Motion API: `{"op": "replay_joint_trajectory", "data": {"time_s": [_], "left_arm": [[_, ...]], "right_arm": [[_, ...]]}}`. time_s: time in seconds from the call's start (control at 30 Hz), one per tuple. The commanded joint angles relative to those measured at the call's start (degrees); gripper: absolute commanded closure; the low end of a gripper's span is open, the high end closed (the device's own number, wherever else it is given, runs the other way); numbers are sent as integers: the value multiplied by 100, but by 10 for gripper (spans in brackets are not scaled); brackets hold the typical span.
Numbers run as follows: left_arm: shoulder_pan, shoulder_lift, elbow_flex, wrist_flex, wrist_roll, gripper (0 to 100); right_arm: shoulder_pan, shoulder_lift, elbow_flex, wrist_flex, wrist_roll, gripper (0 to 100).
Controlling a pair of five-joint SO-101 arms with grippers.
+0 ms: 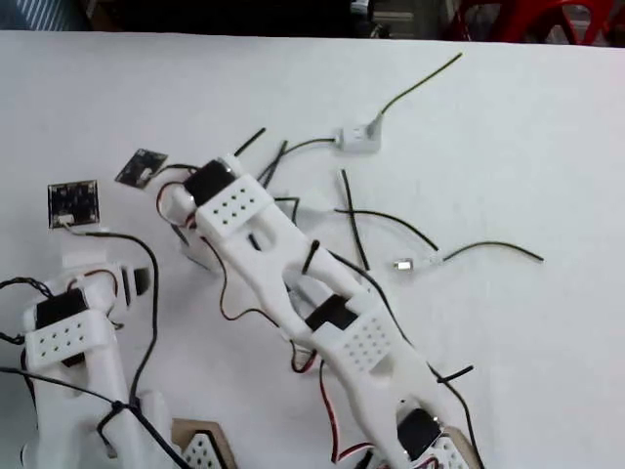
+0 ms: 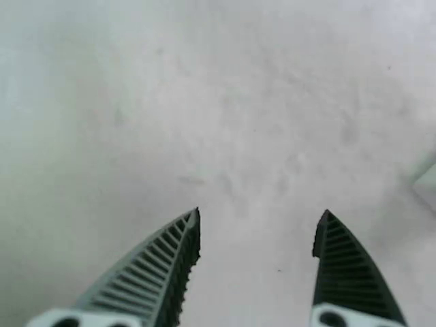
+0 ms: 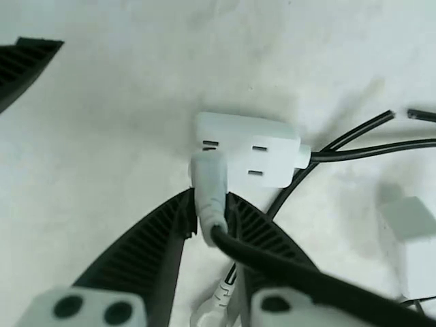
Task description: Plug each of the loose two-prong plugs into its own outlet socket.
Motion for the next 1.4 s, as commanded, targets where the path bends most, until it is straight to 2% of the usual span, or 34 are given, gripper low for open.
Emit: {"op": "replay_joint_trajectory", "data": {"time_s": [0.0,0.13,0.27,0.53,0.73,1.03,1.17,1.37], "left_arm": [[22,-145,-26,-123,26,729],[22,-145,-26,-123,26,729],[22,-145,-26,-123,26,729],[22,-145,-26,-123,26,729],[22,-145,-26,-123,26,729],[22,-145,-26,-123,26,729],[22,-145,-26,-123,26,729],[22,-145,-26,-105,26,729]], "right_arm": [[-92,-4,26,-189,-44,981],[-92,75,-18,-198,-53,981],[-92,277,-26,-224,-369,981],[-31,338,-431,295,-396,982],[-66,971,-642,110,-378,982],[207,1182,-2189,505,-343,982],[356,1209,-3059,497,202,981],[848,1226,-4035,-180,492,981]]}}
